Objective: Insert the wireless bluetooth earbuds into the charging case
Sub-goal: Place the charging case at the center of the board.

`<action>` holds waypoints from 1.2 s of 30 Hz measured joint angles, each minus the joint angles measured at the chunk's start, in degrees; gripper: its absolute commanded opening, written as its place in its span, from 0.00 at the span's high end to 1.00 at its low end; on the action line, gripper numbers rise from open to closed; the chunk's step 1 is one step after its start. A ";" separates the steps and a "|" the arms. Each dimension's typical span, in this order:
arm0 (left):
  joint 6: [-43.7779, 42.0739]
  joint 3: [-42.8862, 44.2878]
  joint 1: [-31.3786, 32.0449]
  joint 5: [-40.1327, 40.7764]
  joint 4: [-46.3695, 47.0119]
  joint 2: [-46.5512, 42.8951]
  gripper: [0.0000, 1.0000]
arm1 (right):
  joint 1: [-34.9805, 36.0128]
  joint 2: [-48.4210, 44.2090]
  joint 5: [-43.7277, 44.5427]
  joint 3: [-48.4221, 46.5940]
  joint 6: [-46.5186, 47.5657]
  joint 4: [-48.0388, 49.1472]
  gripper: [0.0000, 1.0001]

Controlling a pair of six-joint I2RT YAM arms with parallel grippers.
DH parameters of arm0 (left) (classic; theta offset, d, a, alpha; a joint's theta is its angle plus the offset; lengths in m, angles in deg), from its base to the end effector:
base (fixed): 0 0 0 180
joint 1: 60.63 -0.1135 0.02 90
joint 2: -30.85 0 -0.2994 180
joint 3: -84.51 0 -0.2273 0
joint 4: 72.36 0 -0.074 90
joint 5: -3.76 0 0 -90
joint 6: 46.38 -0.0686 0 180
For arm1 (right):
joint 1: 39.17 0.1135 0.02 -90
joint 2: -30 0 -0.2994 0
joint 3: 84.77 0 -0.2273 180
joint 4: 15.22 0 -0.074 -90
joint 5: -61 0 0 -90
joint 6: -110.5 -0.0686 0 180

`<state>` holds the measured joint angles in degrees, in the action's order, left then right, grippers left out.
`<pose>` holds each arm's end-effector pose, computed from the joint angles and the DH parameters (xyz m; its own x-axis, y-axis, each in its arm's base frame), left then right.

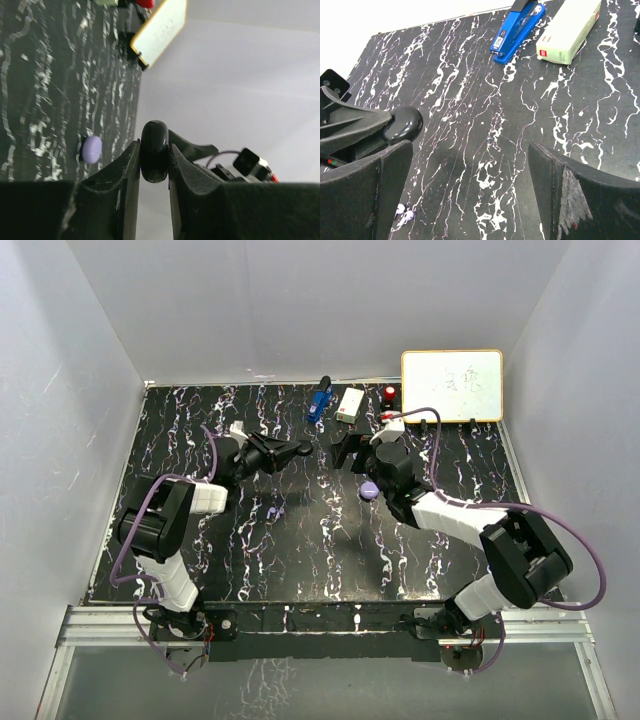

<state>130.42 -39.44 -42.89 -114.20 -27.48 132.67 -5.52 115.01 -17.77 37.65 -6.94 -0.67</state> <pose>0.3468 -0.1447 0.2416 -0.7153 -0.6971 -0.0485 0.0252 0.0437 -0.9987 0.2850 0.1736 0.2756 -0.3423 0.3151 -0.8852 -0.2566 0.8749 0.4107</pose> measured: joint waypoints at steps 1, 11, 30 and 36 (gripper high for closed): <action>-1.01 0.35 -0.72 -0.07 -1.27 0.11 1.00 | 0.00 -0.63 0.39 -0.02 0.50 -0.46 0.02; -7.69 7.02 -5.01 -0.35 -5.33 10.51 1.00 | -0.02 -0.52 -0.68 -1.88 1.99 -6.95 0.02; -20.28 16.17 -6.71 3.69 -20.46 14.80 1.00 | -0.07 -0.57 -1.68 -1.90 3.37 -10.73 0.02; -23.06 17.35 -6.82 4.98 -24.90 15.10 0.99 | -0.22 -0.74 -1.40 -1.90 3.37 -12.26 0.02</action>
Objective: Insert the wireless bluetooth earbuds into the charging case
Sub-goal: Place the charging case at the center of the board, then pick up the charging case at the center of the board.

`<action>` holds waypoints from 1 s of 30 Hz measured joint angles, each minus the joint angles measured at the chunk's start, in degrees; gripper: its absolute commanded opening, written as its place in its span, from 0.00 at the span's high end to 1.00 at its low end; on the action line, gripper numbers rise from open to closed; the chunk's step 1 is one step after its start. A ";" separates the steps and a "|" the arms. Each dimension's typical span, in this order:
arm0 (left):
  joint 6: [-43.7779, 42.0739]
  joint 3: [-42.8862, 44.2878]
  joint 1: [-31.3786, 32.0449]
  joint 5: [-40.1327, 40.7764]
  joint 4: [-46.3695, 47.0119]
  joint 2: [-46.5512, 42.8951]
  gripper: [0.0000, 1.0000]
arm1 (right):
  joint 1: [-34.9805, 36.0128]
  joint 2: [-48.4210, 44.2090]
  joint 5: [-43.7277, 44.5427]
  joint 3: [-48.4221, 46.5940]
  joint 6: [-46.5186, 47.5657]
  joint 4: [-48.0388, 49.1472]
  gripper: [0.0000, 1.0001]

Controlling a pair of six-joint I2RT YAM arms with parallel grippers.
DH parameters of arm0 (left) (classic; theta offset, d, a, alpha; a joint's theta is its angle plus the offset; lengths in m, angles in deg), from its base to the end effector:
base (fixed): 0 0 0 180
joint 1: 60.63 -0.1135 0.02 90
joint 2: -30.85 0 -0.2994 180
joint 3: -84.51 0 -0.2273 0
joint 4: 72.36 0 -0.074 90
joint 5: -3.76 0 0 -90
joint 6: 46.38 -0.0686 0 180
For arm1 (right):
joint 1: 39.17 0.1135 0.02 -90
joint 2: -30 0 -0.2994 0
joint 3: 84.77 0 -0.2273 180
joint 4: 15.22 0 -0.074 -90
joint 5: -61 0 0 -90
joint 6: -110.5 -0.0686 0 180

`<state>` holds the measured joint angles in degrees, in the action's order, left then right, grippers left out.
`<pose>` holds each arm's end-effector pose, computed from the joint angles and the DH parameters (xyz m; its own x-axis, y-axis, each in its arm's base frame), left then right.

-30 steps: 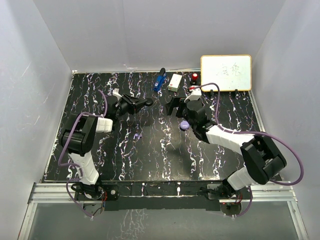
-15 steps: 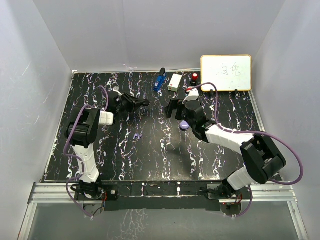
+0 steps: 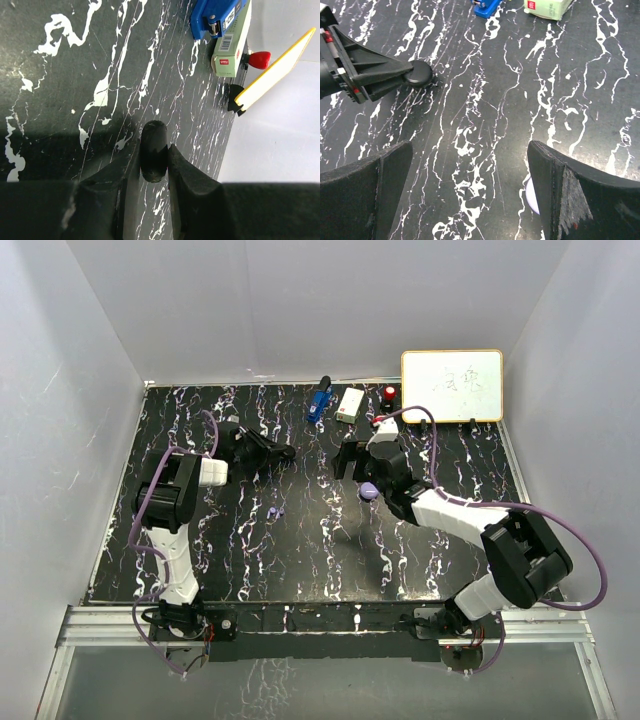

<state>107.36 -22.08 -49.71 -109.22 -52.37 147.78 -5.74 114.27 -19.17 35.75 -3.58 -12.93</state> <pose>0.4330 -0.1108 0.1692 -0.6450 -0.7164 -0.2659 -0.1189 0.4378 -0.8912 0.2796 0.1705 0.2619 -0.4594 0.1785 -0.8701 -0.2451 0.9161 0.3173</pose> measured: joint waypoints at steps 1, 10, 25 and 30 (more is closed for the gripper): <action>-0.31 0.24 0.00 0.11 -0.33 0.00 0.96 | -0.07 0.00 0.22 -0.04 -0.04 -0.48 0.02; -2.73 1.16 -0.74 0.79 -3.21 0.00 0.54 | -0.17 1.70 6.12 -7.08 -1.81 -12.81 0.02; -5.03 -0.61 -2.64 3.19 -7.45 -4.79 0.39 | -0.17 8.44 12.70 -12.07 -4.66 -30.08 0.02; -7.17 -3.04 -3.41 6.05 -11.54 -13.14 0.38 | -0.17 9.75 13.00 -13.18 -4.98 -32.65 0.02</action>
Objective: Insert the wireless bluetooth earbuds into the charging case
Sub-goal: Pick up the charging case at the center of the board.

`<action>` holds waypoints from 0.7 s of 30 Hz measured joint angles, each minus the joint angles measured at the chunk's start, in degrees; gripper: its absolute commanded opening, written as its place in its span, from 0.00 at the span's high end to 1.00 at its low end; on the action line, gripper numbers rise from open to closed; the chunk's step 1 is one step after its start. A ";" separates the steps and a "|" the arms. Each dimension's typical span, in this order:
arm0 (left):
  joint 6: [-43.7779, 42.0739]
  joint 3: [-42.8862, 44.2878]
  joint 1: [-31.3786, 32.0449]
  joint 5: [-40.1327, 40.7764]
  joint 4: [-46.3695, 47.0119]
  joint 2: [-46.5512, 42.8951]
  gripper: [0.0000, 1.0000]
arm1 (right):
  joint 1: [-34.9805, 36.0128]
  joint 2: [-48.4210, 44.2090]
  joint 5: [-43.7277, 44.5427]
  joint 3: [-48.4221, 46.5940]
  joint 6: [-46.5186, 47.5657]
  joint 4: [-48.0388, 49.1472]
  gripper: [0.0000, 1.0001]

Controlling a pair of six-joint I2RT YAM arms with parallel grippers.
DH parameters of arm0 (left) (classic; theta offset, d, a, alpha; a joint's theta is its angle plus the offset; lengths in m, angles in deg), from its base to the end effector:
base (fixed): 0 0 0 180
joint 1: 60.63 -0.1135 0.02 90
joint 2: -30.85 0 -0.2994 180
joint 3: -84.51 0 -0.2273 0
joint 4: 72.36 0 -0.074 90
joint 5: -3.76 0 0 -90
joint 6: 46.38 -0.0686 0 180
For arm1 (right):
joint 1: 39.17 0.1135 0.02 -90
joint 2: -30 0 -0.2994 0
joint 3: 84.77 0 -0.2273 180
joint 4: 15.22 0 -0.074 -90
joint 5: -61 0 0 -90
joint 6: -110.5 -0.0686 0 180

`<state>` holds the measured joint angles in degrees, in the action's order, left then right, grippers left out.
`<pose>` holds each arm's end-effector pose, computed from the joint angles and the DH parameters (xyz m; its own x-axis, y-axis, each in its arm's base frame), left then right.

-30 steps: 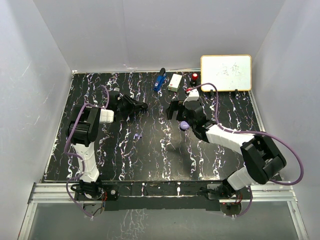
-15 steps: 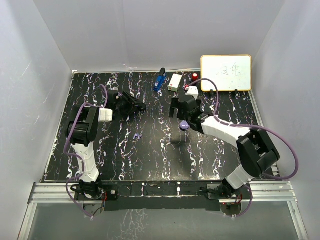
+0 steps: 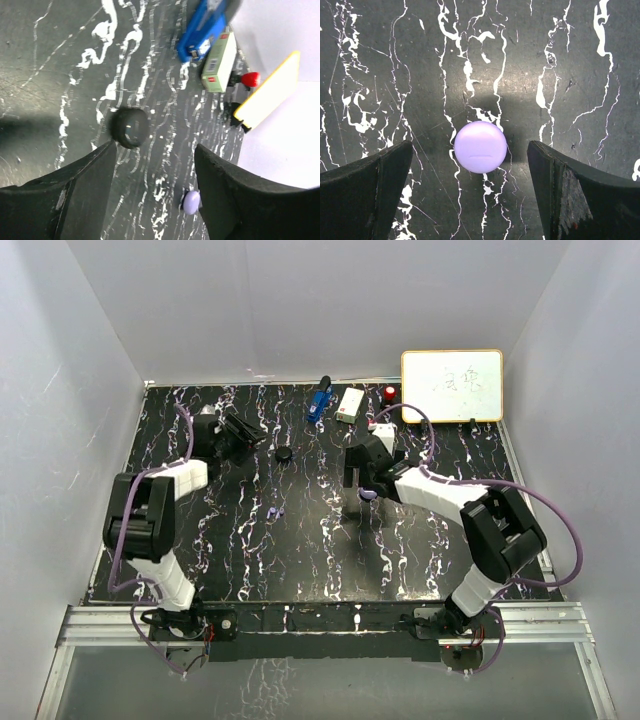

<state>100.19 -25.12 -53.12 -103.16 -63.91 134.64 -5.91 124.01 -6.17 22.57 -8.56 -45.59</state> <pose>0.4016 -0.0731 0.2201 -0.5532 -0.7324 -0.3969 -0.1363 0.5496 -0.8242 0.2969 0.1629 0.2217 -0.7217 0.0620 -0.6895 0.0527 0.9980 0.0347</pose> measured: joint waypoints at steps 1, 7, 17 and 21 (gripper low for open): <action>-0.28 -0.63 -0.02 0.28 -0.26 -2.08 0.38 | 0.00 0.11 0.00 -0.02 -0.07 -0.44 0.02; -1.11 -5.62 0.13 0.81 -0.66 -14.05 0.38 | 0.00 2.49 -0.28 -0.28 -0.96 -1.46 0.03; -2.60 -12.02 1.31 0.83 -4.94 -25.09 0.38 | 0.00 4.83 -1.75 -0.28 -1.29 -1.95 0.06; -2.67 -13.51 1.68 0.66 -5.51 -27.58 0.39 | 0.00 4.87 -2.45 -0.28 -1.29 -1.90 0.08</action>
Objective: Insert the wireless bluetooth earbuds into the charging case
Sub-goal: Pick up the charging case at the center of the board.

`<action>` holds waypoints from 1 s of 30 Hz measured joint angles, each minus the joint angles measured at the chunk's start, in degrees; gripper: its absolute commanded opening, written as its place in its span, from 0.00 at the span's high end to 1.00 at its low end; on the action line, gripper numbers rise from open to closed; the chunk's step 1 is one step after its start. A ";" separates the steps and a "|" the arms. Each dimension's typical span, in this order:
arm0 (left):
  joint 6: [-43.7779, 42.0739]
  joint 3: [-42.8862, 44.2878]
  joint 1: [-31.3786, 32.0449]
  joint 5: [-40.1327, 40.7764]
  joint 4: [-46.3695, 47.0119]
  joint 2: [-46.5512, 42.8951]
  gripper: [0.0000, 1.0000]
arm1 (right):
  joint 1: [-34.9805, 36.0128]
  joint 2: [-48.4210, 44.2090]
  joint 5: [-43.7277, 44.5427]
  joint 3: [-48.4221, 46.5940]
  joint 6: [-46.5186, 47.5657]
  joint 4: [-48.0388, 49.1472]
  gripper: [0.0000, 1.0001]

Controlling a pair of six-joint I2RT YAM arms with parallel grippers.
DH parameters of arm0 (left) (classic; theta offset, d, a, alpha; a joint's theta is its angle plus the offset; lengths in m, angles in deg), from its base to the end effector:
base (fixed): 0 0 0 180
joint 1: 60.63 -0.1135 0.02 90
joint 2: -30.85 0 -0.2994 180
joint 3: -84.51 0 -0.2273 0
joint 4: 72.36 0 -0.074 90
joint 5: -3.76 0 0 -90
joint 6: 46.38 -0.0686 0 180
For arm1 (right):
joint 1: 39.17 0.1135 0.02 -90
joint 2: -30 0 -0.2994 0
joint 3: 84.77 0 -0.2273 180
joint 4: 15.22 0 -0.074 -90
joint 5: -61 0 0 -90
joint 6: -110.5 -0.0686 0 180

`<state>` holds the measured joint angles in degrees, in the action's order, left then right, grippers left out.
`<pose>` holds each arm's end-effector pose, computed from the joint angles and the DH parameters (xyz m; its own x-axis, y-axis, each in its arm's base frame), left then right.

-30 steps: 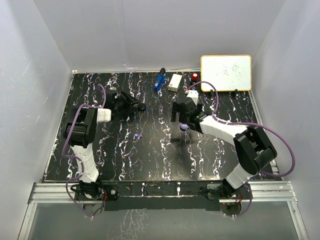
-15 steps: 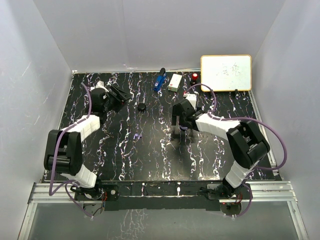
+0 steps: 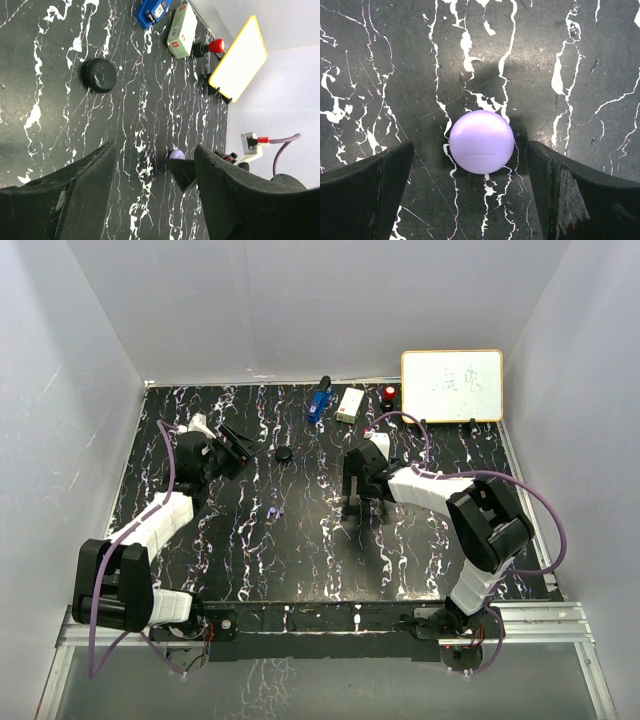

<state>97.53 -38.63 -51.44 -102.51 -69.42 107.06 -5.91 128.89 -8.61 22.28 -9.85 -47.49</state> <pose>0.2904 -0.0664 0.2894 -0.5026 -0.7045 -0.5011 0.0212 0.5694 -0.8218 0.3004 0.1684 0.1923 -0.7955 0.0446 -0.6042 0.0479 0.9988 0.0106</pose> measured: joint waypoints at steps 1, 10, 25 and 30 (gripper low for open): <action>-0.02 -0.42 0.07 -0.11 -0.02 -0.39 0.39 | 0.00 0.02 -0.31 0.00 0.02 0.00 0.08; -0.11 -2.71 0.70 -0.74 -1.09 -2.51 0.39 | 0.11 2.64 -0.81 -0.72 0.85 1.33 0.12; -0.13 -4.83 1.18 -0.83 -1.64 -4.55 0.39 | 4.48 4.44 -3.10 -2.60 3.61 3.63 0.16; -0.13 -4.83 1.99 -1.20 -1.57 -4.55 0.39 | 6.58 5.33 -4.44 -3.61 4.24 4.94 0.16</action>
<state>97.40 -43.46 -49.45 -103.71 -70.99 102.51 0.66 134.22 -13.05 18.68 -5.61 -42.55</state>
